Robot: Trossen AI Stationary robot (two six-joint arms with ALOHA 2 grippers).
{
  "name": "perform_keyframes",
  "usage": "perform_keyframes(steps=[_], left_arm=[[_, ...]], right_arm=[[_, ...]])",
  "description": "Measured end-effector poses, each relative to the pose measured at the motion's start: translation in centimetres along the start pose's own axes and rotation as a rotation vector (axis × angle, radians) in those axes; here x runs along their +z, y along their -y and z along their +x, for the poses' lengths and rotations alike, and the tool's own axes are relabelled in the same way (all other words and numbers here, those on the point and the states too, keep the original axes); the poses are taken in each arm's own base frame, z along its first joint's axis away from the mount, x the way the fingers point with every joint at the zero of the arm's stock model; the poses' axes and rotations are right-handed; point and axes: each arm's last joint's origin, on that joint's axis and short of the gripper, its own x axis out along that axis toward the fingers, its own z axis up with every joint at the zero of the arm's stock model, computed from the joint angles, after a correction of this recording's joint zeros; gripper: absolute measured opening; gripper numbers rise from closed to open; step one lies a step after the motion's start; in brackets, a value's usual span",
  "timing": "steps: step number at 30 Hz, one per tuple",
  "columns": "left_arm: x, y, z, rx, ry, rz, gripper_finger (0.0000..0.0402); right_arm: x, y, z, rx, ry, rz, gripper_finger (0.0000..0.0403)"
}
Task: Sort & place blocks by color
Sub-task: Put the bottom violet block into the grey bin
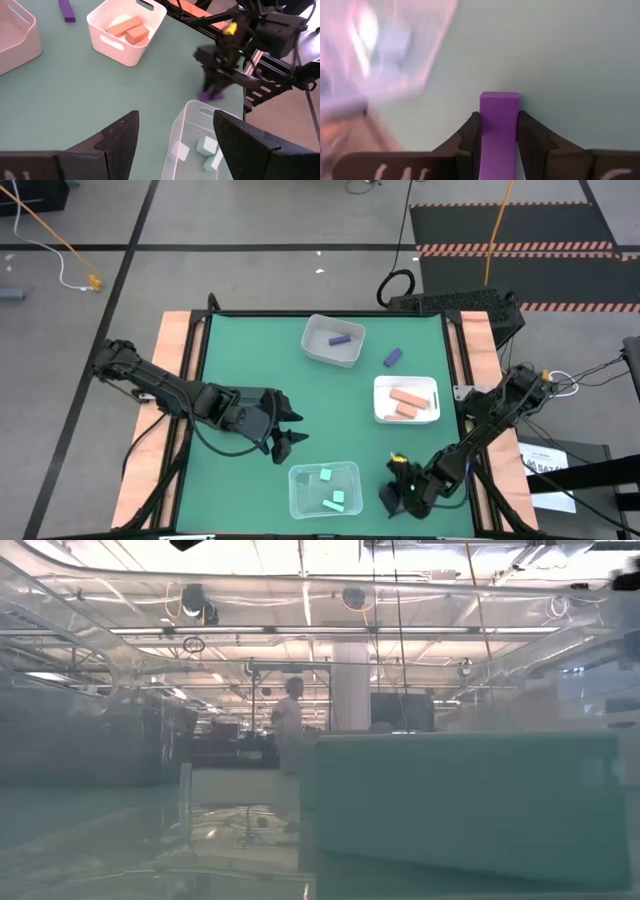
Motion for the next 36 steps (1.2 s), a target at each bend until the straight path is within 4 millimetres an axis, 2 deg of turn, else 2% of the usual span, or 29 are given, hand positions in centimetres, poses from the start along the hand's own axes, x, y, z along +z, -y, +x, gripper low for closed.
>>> perform_keyframes(steps=[9, 15, 19, 25, 30, 36], left_arm=[[0.4, -0.5, 0.2, 0.041, 0.033, -0.035, 0.0255], [1.4, -0.7, 0.9, 0.035, 0.101, -0.064, 0.0255], [2.3, -0.5, 2.1, 0.008, 0.181, -0.023, 0.0255], [2.6, 0.2, 4.2, -0.021, 0.265, 0.187, 0.0255], [2.7, 0.0, 5.9, 0.058, 0.327, 0.25, 0.0255], [3.8, -1.1, 6.2, 0.219, 0.421, 0.256, 0.0255]], right_arm=[[4.5, -0.4, -4.2, 0.017, 0.363, -0.101, 0.0076], [8.4, -2.0, -7.0, 0.09, 0.609, -0.254, 0.0076], [11.3, -3.2, -8.8, 0.124, 0.763, -0.329, 0.0076], [15.0, -5.2, -11.5, 0.199, 0.997, -0.465, 0.0076], [16.5, -6.0, -13.1, 0.19, 1.16, -0.567, 0.0076], [17.5, -5.8, -13.8, 0.128, 1.213, -0.622, 0.0076]])
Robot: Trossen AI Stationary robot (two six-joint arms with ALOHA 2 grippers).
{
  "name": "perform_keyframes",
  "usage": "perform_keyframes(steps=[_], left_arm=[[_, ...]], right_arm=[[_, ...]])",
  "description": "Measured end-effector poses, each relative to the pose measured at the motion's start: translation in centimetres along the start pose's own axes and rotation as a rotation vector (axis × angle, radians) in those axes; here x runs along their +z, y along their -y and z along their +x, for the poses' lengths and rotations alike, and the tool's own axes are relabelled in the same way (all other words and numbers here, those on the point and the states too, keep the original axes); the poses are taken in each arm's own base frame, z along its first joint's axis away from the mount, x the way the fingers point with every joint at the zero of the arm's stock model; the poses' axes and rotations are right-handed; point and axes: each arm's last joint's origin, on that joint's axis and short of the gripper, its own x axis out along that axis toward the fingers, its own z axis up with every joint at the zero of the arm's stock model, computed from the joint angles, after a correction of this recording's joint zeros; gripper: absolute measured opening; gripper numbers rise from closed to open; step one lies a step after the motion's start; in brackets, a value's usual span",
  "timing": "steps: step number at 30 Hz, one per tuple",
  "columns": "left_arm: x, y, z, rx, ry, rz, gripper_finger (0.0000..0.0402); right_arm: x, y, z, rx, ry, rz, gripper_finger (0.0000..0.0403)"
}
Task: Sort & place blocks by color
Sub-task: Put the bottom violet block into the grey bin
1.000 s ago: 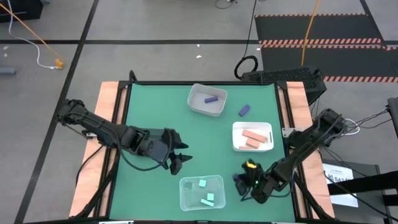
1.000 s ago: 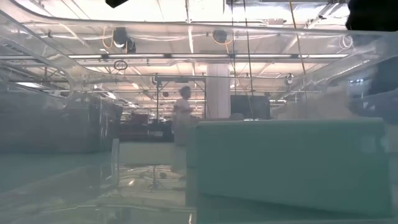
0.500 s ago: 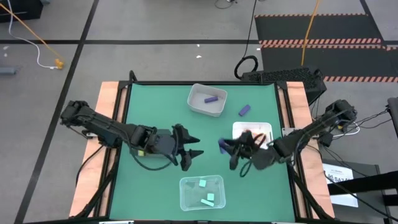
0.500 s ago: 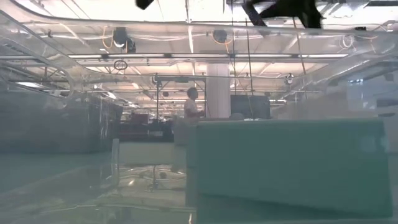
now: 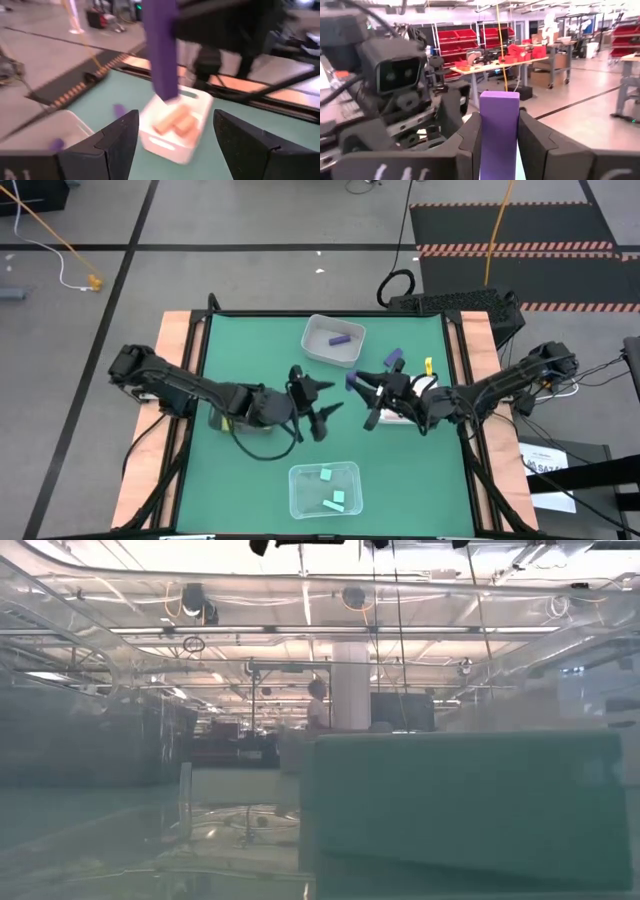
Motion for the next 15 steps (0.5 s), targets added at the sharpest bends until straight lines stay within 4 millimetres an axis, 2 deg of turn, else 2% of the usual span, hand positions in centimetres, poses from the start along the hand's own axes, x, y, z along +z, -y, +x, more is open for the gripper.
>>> perform_keyframes(steps=[9, 15], left_arm=[[1.4, -3.3, 2.1, 0.079, 0.066, -0.022, 0.0255], [1.8, -4.4, 2.7, 0.046, 0.088, -0.04, 0.0255]], right_arm=[[0.1, 1.3, 1.6, 0.046, 0.003, -0.058, 0.0076], [0.3, 2.8, 2.7, 0.001, 0.01, -0.07, 0.0076]])
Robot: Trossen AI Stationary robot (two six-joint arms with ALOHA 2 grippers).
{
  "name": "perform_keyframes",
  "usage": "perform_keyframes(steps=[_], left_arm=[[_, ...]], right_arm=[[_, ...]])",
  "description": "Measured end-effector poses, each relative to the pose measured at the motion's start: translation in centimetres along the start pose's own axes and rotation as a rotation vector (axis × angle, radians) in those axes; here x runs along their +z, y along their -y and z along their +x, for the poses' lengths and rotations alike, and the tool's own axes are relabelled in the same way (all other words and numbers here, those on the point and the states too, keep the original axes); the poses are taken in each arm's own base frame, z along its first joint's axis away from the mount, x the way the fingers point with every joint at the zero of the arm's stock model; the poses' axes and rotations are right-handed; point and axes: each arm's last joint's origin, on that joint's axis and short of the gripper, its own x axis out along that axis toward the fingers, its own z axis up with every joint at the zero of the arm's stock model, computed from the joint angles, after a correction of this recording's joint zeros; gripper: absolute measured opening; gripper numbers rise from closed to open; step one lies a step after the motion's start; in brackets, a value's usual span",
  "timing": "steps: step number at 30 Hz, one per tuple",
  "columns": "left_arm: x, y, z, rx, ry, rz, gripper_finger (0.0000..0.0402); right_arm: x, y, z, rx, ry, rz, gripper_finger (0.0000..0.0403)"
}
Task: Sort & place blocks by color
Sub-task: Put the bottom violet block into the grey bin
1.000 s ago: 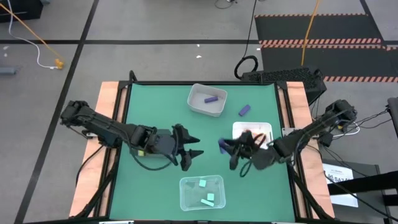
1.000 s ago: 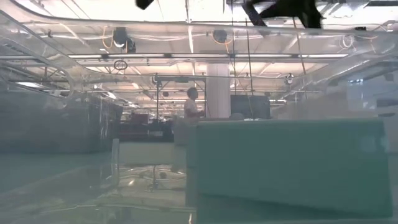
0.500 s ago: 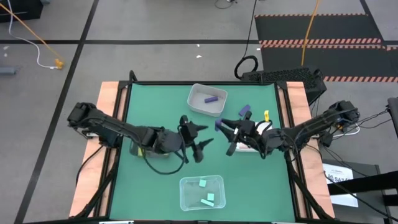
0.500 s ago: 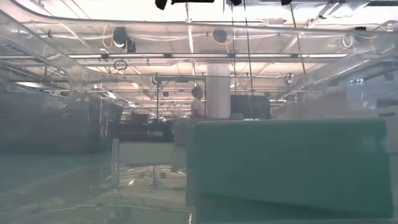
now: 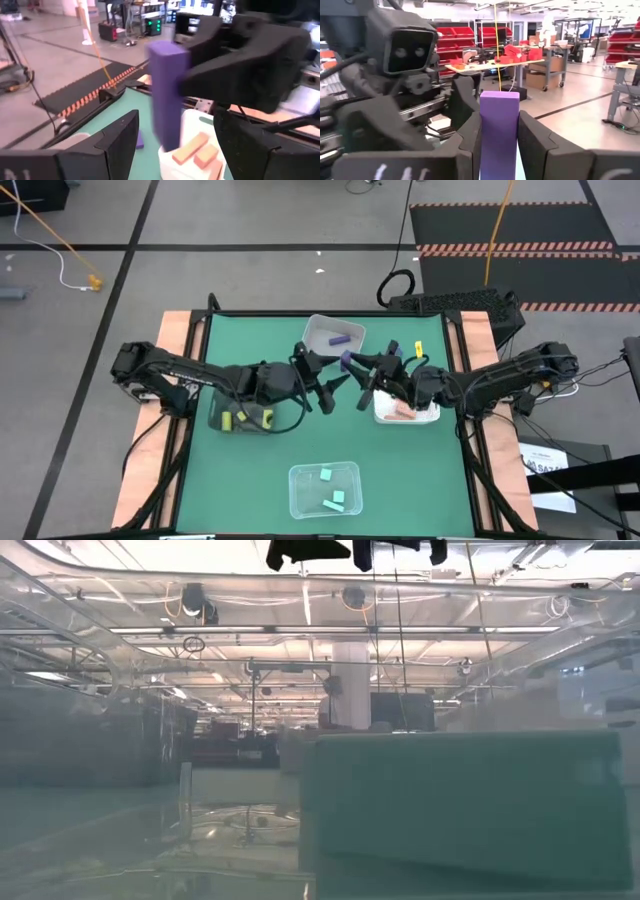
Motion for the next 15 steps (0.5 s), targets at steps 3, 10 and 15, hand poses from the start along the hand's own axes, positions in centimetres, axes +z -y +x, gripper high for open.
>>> perform_keyframes(steps=[3, 10, 15], left_arm=[[0.2, -0.6, 0.3, 0.015, 0.007, 0.05, 0.0255], [0.6, -3.0, 1.5, 0.058, 0.01, 0.059, 0.0218], [0.8, -4.2, 2.1, 0.002, 0.005, 0.107, 0.0117]], right_arm=[[0.1, 0.6, 0.5, 0.027, 0.012, -0.004, 0.0076], [0.5, 1.8, 1.4, 0.036, 0.038, 0.005, 0.0076], [0.4, 2.6, 1.9, 0.007, 0.036, -0.005, 0.0076]])
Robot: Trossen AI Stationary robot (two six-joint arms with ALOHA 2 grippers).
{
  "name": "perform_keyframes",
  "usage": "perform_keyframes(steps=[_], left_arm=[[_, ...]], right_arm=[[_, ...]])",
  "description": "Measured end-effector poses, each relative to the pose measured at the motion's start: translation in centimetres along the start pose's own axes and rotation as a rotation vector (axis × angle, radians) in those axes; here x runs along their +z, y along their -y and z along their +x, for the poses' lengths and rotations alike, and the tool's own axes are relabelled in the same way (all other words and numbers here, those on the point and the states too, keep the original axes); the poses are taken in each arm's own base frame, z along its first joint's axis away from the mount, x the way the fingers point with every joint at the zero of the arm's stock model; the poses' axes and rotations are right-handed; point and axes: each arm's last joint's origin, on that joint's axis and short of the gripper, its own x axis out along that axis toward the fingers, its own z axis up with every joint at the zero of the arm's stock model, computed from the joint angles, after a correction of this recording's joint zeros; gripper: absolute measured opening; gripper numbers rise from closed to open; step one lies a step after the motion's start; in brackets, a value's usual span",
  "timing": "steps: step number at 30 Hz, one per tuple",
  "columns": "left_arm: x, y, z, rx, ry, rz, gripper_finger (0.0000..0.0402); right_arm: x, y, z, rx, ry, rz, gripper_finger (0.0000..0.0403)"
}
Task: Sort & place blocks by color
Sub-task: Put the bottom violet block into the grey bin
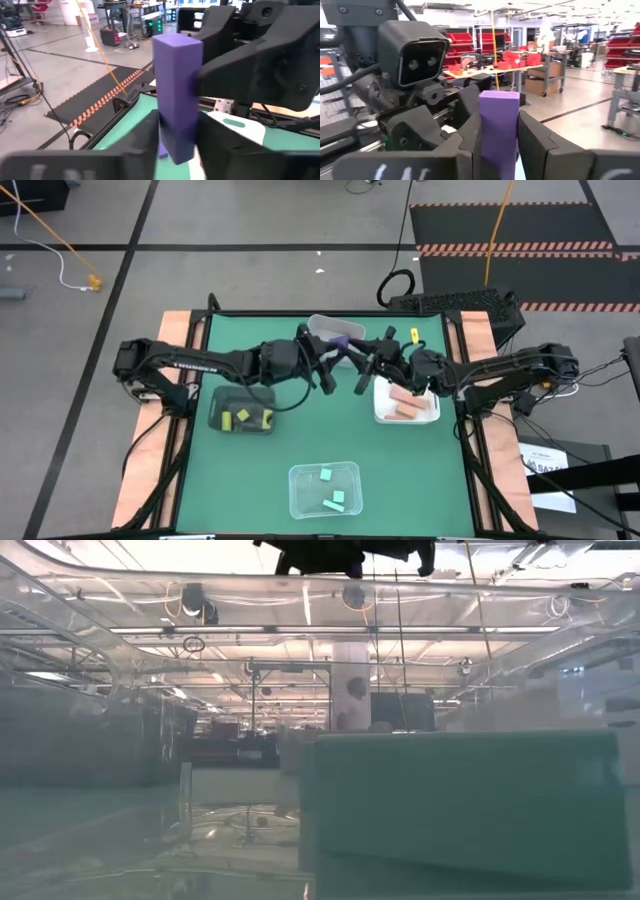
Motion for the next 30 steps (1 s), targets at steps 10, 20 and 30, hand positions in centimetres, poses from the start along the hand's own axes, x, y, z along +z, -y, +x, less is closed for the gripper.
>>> perform_keyframes(steps=[10, 20, 30], left_arm=[[0.0, -1.4, 0.6, -0.057, -0.006, -0.005, 0.0054], [0.9, -4.3, 1.3, 0.018, 0.072, 0.042, 0.0054], [4.3, -6.4, 0.6, -0.038, 0.372, 0.075, 0.0054]], right_arm=[[-0.6, 1.4, 0.5, -0.051, -0.074, -0.048, 0.0132], [1.4, 4.5, -1.8, -0.135, -0.142, -0.028, 0.0214], [-0.3, 6.1, -2.9, -0.238, -0.344, 0.113, 0.0207]])
